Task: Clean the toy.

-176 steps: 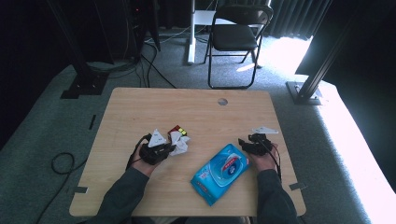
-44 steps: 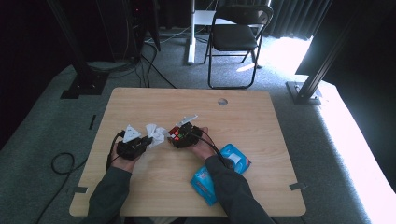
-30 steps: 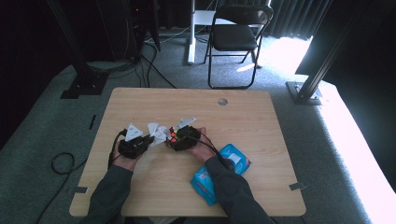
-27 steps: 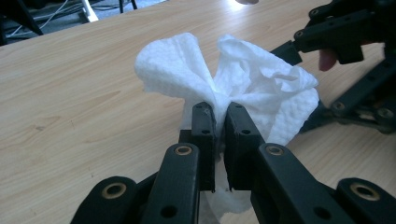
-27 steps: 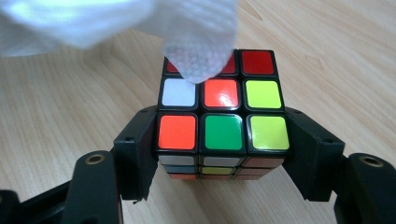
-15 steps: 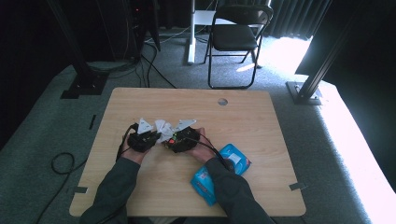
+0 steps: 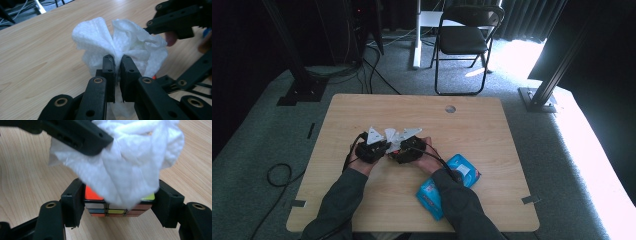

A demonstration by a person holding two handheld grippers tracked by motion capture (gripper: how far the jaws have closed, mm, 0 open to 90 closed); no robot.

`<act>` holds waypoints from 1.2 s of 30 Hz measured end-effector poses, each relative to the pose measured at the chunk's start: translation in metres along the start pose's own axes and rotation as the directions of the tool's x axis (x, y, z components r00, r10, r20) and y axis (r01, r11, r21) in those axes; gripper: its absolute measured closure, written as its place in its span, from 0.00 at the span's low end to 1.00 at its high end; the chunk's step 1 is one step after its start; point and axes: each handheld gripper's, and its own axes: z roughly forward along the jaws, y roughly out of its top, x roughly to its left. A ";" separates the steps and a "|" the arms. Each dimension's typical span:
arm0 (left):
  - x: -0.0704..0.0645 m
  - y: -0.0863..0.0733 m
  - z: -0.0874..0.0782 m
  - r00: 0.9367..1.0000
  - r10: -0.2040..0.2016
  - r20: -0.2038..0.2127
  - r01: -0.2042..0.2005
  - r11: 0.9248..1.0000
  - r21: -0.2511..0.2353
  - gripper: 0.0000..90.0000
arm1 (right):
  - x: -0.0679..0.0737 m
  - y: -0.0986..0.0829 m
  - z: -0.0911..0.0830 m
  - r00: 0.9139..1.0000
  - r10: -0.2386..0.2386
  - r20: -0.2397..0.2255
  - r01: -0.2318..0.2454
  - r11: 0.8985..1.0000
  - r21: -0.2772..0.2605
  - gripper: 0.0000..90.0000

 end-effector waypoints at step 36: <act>0.010 0.005 0.006 1.000 -0.004 -0.018 0.004 1.000 0.007 0.93 | 0.001 0.000 -0.001 0.999 -0.007 -0.031 0.007 1.000 -0.012 0.38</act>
